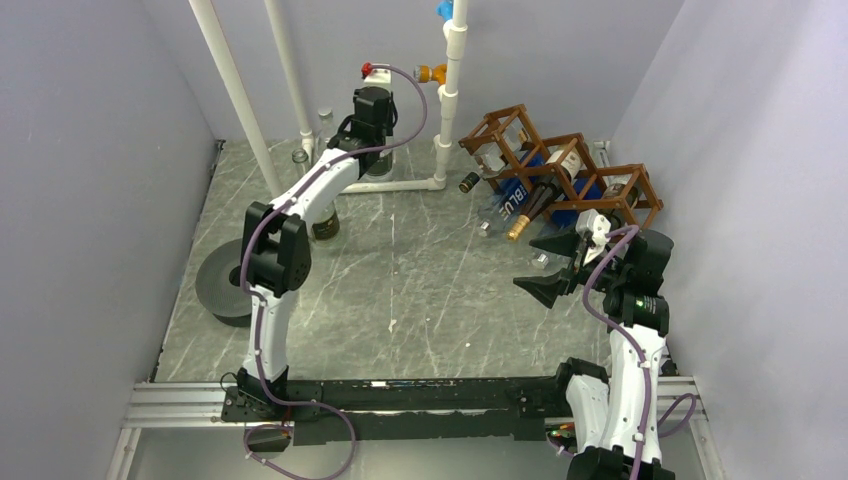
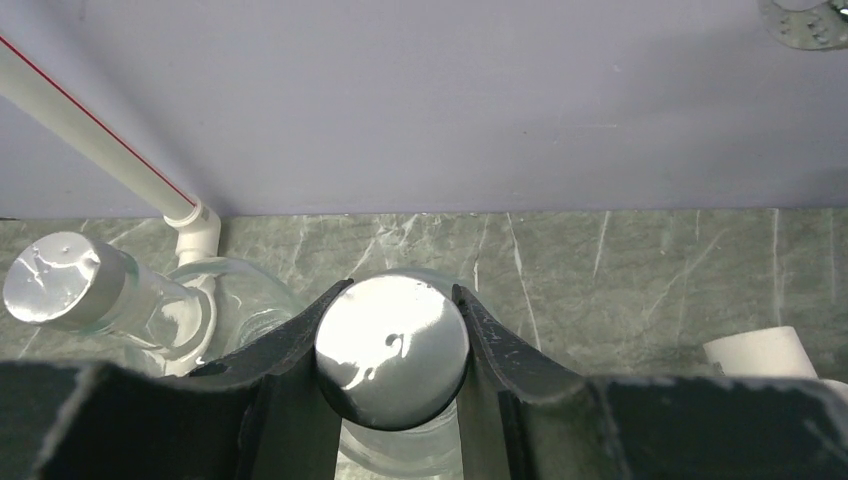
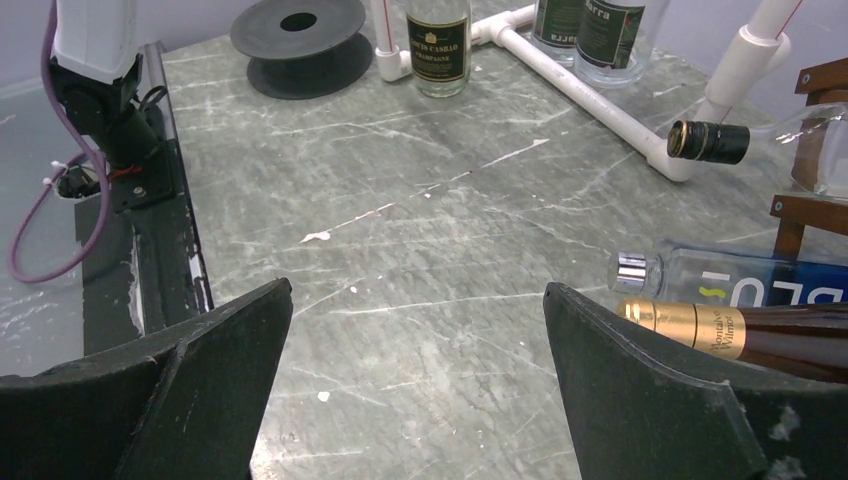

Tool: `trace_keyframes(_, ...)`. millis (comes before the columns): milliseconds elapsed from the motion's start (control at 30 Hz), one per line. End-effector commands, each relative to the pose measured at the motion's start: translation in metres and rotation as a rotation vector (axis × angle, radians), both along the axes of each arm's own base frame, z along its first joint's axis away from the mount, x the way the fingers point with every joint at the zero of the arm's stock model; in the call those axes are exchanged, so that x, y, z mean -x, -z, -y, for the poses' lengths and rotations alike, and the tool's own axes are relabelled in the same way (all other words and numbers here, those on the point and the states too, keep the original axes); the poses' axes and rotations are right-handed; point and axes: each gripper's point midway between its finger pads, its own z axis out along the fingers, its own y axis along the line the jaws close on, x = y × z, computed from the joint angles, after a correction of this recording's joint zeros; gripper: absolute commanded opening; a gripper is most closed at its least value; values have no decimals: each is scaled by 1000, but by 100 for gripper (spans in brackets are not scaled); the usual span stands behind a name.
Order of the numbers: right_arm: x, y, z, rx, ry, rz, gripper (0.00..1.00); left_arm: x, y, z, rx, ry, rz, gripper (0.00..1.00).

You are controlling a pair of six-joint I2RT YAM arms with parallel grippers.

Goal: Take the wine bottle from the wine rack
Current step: Place the wine bottle at the center of the board.

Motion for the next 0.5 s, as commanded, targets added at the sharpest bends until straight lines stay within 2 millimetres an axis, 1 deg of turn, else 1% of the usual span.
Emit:
trace_keyframes(0, 3, -3, -2, -2, -32, 37, 99, -9, -130, -10, 142, -46, 351, 0)
trace_keyframes(333, 4, -3, -2, -2, -32, 37, 99, -20, -99, -15, 135, -68, 299, 0)
trace_keyframes(467, 4, -3, -2, -2, -31, 39, 99, -21, -93, -17, 133, -76, 287, 0)
